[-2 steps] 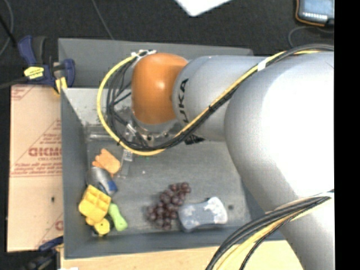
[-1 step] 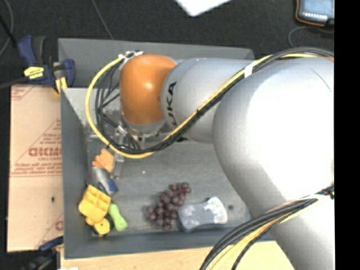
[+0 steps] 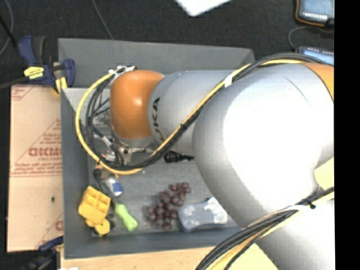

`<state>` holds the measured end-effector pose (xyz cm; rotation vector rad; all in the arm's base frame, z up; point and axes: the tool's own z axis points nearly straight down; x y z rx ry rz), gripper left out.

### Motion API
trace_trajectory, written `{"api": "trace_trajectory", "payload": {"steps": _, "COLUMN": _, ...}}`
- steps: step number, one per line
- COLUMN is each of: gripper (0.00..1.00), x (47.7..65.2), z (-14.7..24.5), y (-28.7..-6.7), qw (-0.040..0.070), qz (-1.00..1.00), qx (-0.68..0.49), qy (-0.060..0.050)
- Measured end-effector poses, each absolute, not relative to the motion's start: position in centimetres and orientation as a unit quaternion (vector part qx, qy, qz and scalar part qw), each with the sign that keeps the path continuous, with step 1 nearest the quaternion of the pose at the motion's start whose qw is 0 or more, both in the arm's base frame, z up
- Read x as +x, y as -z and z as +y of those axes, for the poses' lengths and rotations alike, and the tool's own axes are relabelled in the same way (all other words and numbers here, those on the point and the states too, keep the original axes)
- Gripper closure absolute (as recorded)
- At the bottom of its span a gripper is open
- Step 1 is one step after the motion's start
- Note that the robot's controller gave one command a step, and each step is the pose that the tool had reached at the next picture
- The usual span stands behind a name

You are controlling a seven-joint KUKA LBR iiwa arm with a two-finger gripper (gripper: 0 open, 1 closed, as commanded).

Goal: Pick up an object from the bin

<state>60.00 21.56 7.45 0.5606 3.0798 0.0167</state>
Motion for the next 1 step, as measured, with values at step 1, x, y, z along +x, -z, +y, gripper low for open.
{"api": "trace_trajectory", "payload": {"steps": 1, "gripper": 1.0, "x": 60.0, "z": 21.56, "y": -7.45, "qw": 0.006, "qz": 0.984, "qx": 0.179, "qy": -0.005}}
